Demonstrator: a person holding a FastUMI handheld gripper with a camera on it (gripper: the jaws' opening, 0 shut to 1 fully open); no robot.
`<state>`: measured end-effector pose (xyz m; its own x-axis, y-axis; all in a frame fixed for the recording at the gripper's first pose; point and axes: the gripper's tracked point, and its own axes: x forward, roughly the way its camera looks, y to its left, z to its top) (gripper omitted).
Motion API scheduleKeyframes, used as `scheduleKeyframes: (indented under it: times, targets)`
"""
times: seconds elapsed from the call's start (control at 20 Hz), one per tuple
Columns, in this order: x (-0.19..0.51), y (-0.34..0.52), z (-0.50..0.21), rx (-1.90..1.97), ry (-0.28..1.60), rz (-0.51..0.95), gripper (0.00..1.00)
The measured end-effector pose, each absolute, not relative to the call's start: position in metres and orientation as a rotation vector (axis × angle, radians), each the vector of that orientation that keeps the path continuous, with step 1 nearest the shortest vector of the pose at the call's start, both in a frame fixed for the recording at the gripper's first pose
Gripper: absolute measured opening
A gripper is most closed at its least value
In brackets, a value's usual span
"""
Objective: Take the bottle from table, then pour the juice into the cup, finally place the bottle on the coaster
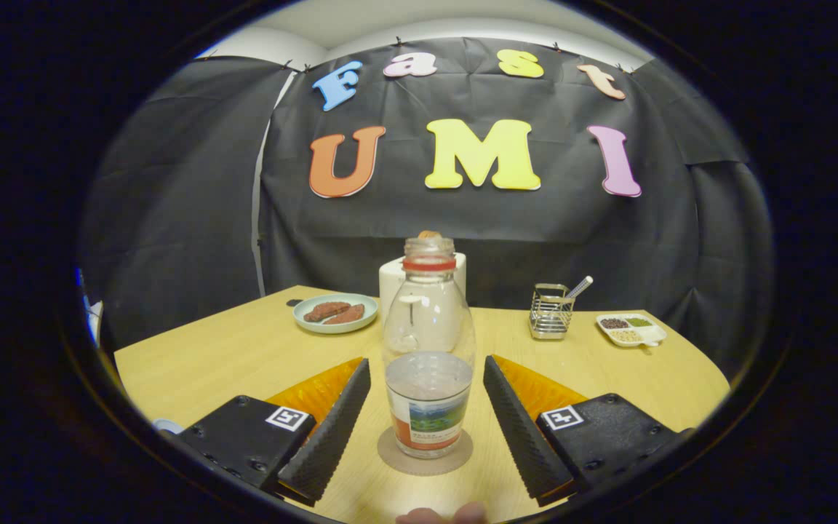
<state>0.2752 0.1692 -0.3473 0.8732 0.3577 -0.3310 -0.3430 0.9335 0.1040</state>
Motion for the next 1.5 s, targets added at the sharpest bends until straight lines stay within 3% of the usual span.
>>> scheduleKeyframes:
  times: [0.35, 0.75, 1.1, 1.5]
  targets:
    - [0.249, 0.131, -0.237, 0.056, 0.235, 0.261, 1.0]
    - [0.161, 0.085, -0.116, 0.042, 0.122, 0.152, 1.0]
    - [0.105, 0.058, -0.079, 0.105, 0.07, 0.132, 1.0]
    - [0.084, 0.067, -0.099, 0.089, 0.065, 0.134, 1.0]
